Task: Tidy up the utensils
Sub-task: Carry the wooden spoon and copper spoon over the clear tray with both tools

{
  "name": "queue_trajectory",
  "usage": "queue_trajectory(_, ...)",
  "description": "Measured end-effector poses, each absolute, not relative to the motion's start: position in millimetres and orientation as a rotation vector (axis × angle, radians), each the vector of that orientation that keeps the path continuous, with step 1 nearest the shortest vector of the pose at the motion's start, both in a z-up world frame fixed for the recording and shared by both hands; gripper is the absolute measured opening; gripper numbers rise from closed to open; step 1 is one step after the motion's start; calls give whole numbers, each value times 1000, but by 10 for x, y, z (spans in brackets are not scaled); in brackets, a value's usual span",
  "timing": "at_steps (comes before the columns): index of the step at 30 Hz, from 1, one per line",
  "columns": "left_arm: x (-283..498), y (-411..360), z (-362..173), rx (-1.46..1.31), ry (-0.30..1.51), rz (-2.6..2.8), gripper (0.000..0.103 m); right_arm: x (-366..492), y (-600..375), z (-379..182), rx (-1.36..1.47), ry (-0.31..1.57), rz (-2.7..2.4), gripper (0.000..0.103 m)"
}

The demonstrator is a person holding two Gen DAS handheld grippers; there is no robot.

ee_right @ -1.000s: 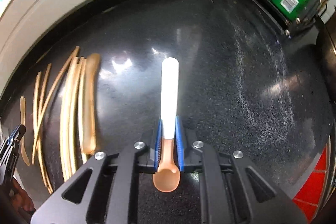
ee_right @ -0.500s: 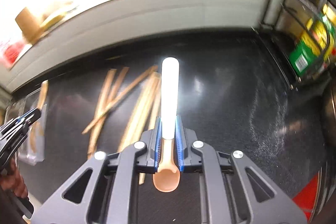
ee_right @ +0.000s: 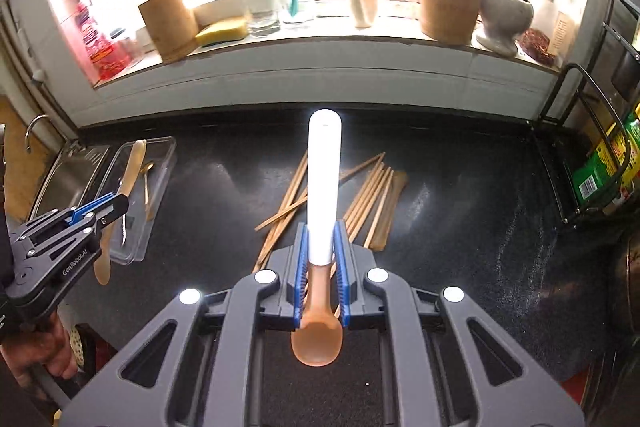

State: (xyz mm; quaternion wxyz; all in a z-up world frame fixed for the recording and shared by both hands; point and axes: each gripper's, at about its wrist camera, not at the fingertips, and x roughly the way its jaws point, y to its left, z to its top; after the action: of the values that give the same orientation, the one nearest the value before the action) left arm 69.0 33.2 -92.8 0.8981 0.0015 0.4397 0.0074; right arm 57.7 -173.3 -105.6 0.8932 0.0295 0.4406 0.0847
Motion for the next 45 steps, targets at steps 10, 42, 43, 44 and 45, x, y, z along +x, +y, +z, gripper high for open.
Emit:
queue_trajectory(10, 475, 712, -867, -17, 887, 127, 12, 630, -1149, -972, -34, 922, 316, 14)
queue_trajectory(42, 359, 3044, -1188, -205, 939, 490, 12, 1196, 1765, -1125, -229, 945, 737, 14)
queue_trajectory(43, 426, 3051, -1236, -209, 943, 481, 12, 1252, 1794, -1165, -228, 954, 735, 14)
queue_trajectory(44, 479, 3054, -1280, -212, 949, 475, 12, 1319, 1821, -1217, -226, 969, 732, 14)
queue_trajectory(45, 541, 3051, -1341, -214, 955, 468, 12, 1386, 1856, -1276, -225, 986, 734, 14)
